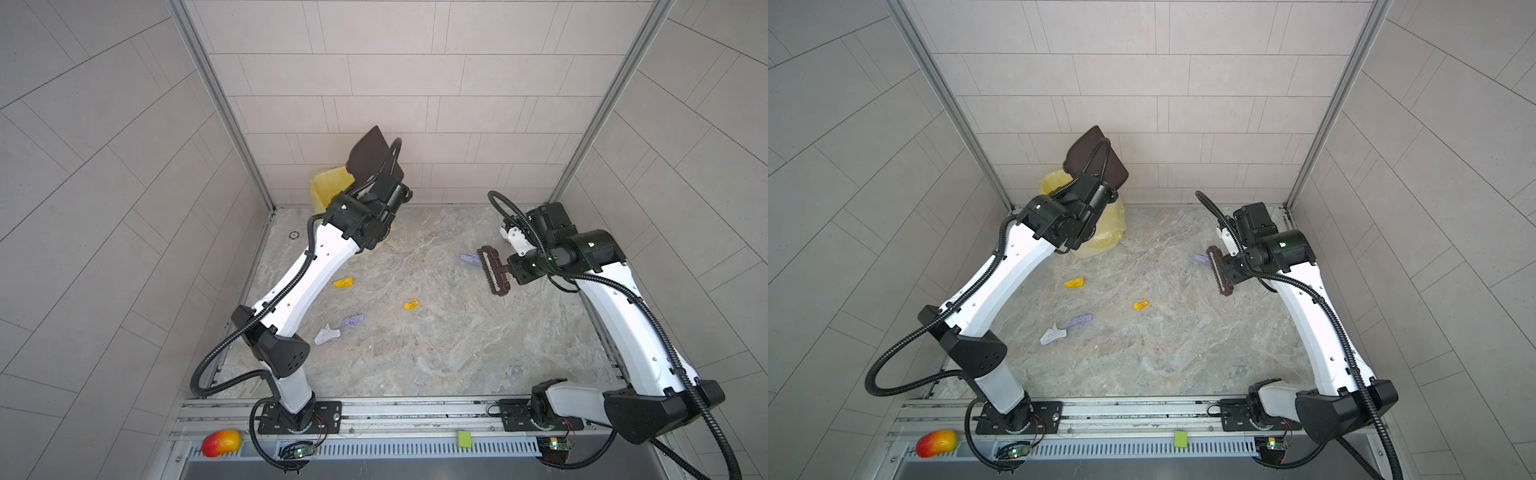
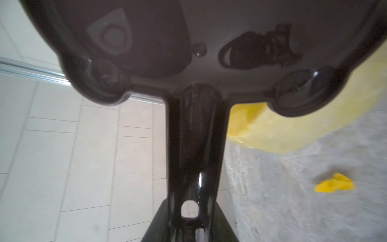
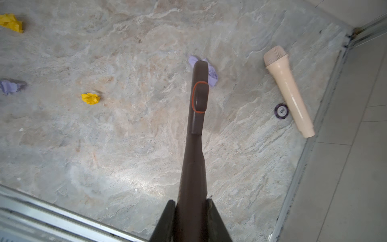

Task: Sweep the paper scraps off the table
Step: 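Lower the dustpan with the left gripper while the right moves the brush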

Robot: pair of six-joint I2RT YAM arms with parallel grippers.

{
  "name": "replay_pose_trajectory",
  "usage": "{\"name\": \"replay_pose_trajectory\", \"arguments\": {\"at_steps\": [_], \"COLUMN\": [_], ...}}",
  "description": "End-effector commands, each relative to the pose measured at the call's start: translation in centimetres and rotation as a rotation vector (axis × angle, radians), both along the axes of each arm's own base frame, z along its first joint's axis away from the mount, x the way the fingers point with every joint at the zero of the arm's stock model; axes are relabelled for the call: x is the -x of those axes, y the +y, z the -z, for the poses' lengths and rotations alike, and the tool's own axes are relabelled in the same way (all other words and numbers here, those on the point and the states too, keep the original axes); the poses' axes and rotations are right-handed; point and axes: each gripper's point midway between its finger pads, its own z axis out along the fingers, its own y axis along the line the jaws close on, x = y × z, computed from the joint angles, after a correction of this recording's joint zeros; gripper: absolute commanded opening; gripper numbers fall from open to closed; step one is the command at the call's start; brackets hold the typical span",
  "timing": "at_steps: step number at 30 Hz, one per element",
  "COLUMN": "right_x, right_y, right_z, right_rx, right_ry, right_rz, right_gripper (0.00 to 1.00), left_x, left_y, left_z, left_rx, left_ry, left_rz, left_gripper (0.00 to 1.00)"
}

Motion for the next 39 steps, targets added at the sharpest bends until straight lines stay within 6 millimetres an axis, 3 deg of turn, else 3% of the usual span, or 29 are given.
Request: {"name": "replay_pose_trajectory", "arguments": {"at_steps": [1, 6, 11, 24, 33, 39], "right_x": [-3.3, -5.6, -7.3, -11.9, -14.6, -13.6], "right_y": [-1.2, -0.9, 0.4, 2.1, 2.8, 3.7], "right_z": [-3.1, -3.6, -2.6, 2.9, 7.2, 9.6], "right_rx": [0.115, 0.205, 0.254, 0.530, 0.598, 0.603], "right_ry": [-0.166, -0.212, -0.234, -0.156, -0.057, 0.023], "right_rz": [-0.010, -0.064, -0.148, -0.398, -0.478, -0.566], "right_gripper": [0.00, 0.00, 0.00, 0.00, 0.00, 0.00], "left_x": [2.7, 5.2, 7.6, 14.4, 17.0, 18.0], "left_y": [-2.0, -4.3, -5.6, -9.2, -9.7, -8.6], "left_z": [4.7, 8.2, 11.3, 19.4, 21.5, 21.7], "left_rx": [0.178, 0.323, 0.385, 0.549, 0.578, 0.599], "left_ry": [0.114, 0.222, 0.305, 0.539, 0.583, 0.578], "left_rz": [0.003, 0.027, 0.066, 0.163, 0.167, 0.146], "left_gripper": [0.00, 0.00, 0.00, 0.00, 0.00, 0.00]}}
